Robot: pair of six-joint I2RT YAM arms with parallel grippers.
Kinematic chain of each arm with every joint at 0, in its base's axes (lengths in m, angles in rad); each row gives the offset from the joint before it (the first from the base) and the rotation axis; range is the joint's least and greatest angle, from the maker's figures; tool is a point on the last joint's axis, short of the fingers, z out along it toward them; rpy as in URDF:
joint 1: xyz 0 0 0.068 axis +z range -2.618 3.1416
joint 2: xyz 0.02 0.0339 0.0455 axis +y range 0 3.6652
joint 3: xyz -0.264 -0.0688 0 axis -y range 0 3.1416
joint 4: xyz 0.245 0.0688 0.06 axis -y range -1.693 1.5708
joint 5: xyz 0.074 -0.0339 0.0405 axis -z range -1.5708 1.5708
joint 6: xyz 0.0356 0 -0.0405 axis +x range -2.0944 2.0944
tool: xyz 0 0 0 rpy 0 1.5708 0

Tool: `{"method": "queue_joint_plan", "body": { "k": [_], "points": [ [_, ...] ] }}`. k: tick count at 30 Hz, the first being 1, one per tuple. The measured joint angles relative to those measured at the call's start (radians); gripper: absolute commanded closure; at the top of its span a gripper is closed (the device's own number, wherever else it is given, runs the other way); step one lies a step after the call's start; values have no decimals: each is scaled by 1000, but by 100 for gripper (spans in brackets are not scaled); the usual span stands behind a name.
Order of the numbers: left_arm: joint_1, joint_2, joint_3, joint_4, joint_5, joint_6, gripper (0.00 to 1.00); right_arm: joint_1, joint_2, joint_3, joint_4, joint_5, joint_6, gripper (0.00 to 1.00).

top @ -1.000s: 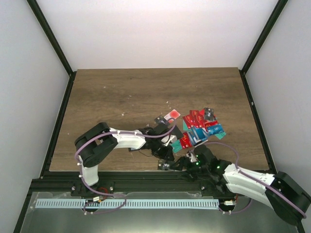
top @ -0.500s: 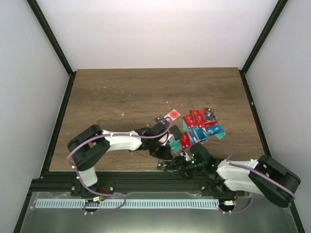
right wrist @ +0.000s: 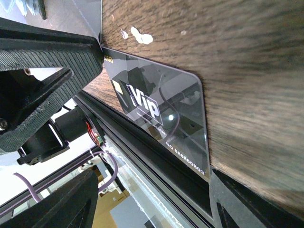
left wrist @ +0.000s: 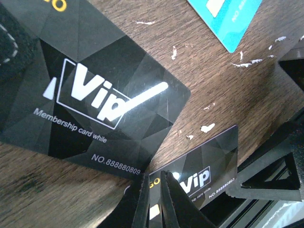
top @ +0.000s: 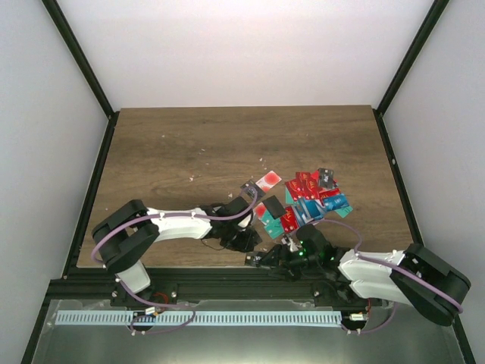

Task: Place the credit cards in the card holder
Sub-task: Pick up the credit card from the center of the board.

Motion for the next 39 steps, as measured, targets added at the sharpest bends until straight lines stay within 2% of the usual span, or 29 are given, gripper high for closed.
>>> {"method": "queue_joint_plan", "body": {
  "k": [2,11,20,25,32,39],
  "points": [
    [2,2,-4,3,6,-3,90,0,5,0,3,0,-1,36],
    [1,2,-16,30,14,-1,91,5,32,0,28,13,-36,54],
    [1,2,-35,72,34,1,91,5,23,0,1,43,-79,86],
    [1,-10,-56,100,37,-8,91,5,-18,0,-53,69,-96,99],
    [2,-119,-60,-12,-12,-43,86,-1,-110,68,-151,102,-127,99],
    [34,-331,57,-158,-114,-137,79,-8,-213,174,-301,136,-166,99]
  ]
}}
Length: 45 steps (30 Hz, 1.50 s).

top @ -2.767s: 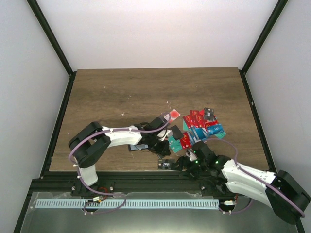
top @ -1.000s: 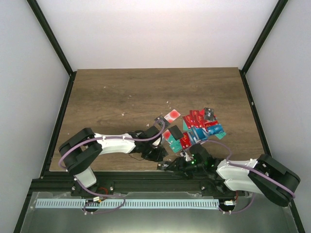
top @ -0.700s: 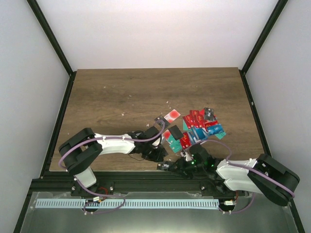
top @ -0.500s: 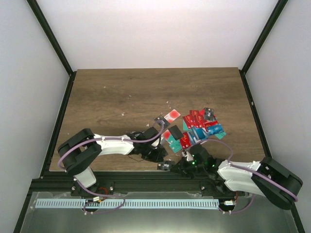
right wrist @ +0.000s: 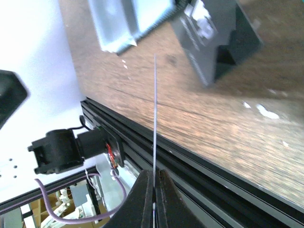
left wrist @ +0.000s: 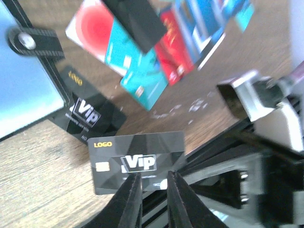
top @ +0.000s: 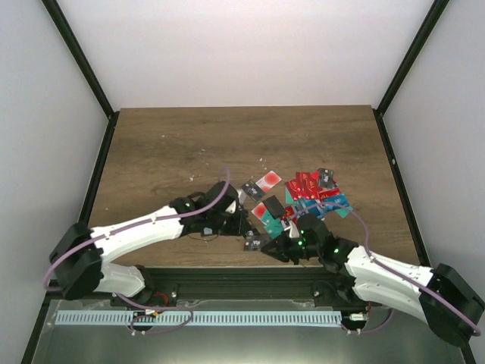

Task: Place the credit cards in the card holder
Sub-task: Pick up the credit card from the center of the board, then insert the credit card into the card holder.

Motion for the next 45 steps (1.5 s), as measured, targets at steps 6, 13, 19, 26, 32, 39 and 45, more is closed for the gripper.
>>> {"method": "queue_joint_plan", "body": {
  "k": [6,13,19,26,32,39,45],
  "points": [
    [30,-184,68,-71,-114,-143,72,-34,27,189,-63,69,-26,99],
    [61,-358,71,-71,-227,-284,69,-86,103,364,27,153,15,99],
    [70,-387,67,25,-266,-314,65,-88,166,419,197,176,98,99],
    [79,-372,23,197,-286,-329,64,-88,188,436,359,185,194,99],
    [84,-333,19,312,-322,-342,61,-88,194,448,413,193,246,99],
    [84,-275,18,410,-343,-341,73,-88,211,462,462,177,271,99],
    [86,-258,16,470,-373,-335,87,-91,216,462,475,157,276,99]
  ]
}}
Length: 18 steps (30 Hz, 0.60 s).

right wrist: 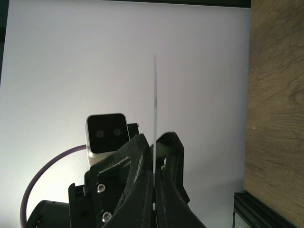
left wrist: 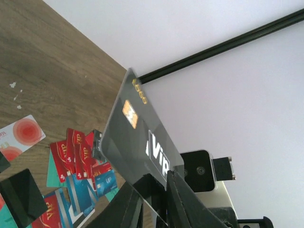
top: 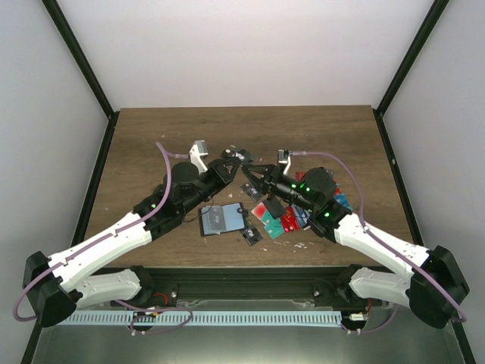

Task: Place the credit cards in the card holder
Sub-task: Insert the credit card into the card holder.

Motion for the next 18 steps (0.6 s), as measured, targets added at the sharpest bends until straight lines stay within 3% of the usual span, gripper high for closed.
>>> {"method": "queue_joint_plan", "body": {
  "k": [3,6,12,18],
  "points": [
    [0,5,0,18,-16,3,95,0,5,0,8,-8,7,99],
    [0,10,0,38,-24,2,96,-2,14,0,21,-15,18,99],
    [3,13,5,35,-38,22,96,-30,33,0,24,-79,23,63],
    [104,2,14,-116,36,97,96,-134,114,63,-121,-256,-114,62]
  ]
}}
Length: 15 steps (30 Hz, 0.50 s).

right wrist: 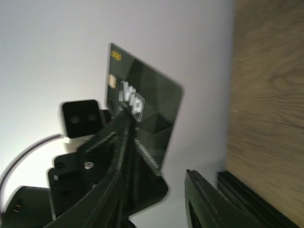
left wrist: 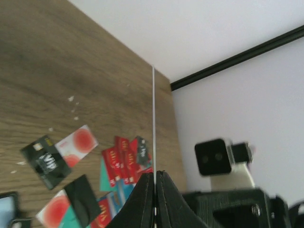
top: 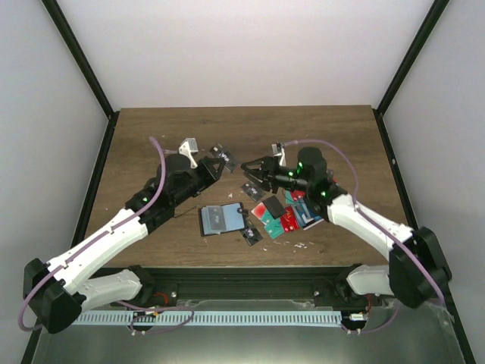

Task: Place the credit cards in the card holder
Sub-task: Insert the credit card into the card holder.

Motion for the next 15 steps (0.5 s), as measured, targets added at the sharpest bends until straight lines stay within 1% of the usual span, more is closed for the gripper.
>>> {"method": "queue_joint_plan", "body": {
  "k": [1,3,6,11,15],
  "points": [
    [23,-5,-3,-20,20,9,96,-17,37,40,-55,-32,-53,63],
    [100,-21,-26,-65,118,47,96,-37,121,129,-192,-79,-190,64],
    [171,-19,-61,-140,251,117,96,-47,188,174,-356,-106,-374,64],
    [197,81,-74,-270,437,253,96,-51,253,174,-587,-114,-621,65],
    [208,183,-91,-327,532,326,96,-52,306,176,-694,-101,-751,65]
  ]
}}
